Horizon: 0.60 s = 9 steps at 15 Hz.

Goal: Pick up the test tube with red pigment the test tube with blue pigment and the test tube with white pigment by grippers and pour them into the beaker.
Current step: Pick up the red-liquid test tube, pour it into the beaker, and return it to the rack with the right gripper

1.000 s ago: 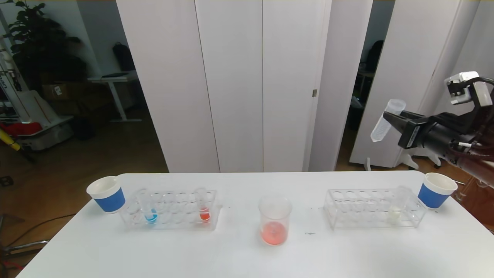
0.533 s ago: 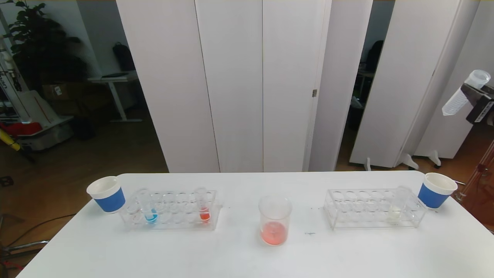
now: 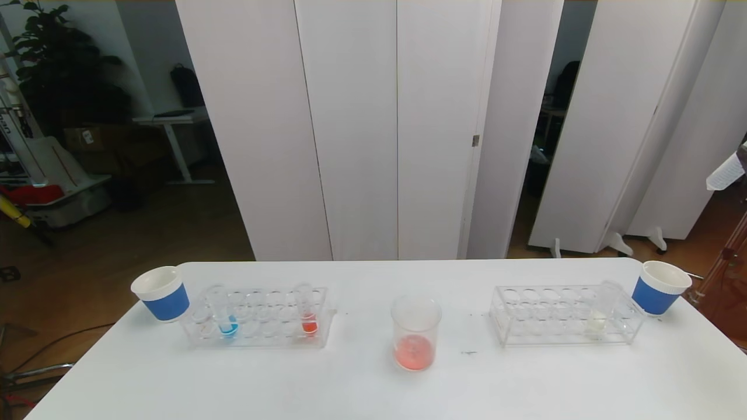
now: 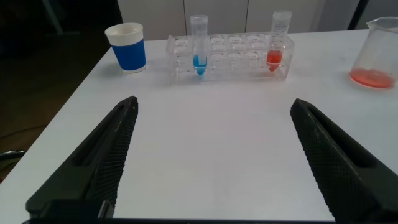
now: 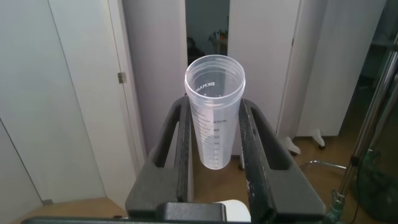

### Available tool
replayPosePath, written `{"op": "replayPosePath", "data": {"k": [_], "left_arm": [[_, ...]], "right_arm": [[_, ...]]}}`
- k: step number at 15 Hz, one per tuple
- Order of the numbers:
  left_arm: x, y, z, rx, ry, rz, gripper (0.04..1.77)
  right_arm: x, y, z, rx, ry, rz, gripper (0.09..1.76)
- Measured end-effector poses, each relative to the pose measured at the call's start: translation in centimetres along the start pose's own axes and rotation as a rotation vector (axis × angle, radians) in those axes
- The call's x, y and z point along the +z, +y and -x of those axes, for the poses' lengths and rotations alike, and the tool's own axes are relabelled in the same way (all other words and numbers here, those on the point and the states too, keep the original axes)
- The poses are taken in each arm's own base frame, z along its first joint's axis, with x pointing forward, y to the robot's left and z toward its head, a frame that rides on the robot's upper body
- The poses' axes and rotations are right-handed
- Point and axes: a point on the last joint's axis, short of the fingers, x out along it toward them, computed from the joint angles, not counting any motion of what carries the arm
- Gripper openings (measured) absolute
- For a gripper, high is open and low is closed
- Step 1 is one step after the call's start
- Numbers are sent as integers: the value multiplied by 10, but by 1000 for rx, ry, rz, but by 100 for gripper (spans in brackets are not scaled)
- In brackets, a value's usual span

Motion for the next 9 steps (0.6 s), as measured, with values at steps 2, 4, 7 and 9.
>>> {"op": "replayPosePath", "data": {"k": [2, 4, 7, 9], "left_arm": [[0, 0, 0, 0, 0, 0, 175], [0, 0, 0, 0, 0, 0, 175], [0, 0, 0, 0, 0, 0, 175], [0, 0, 0, 0, 0, 0, 175]], "right_arm": [[-16, -5, -5, -13, 45, -13, 59], [-30, -7, -10, -19, 87, -28, 59], [-52, -10, -15, -28, 147, -58, 59], [-65, -13, -19, -32, 176, -62, 59]]}}
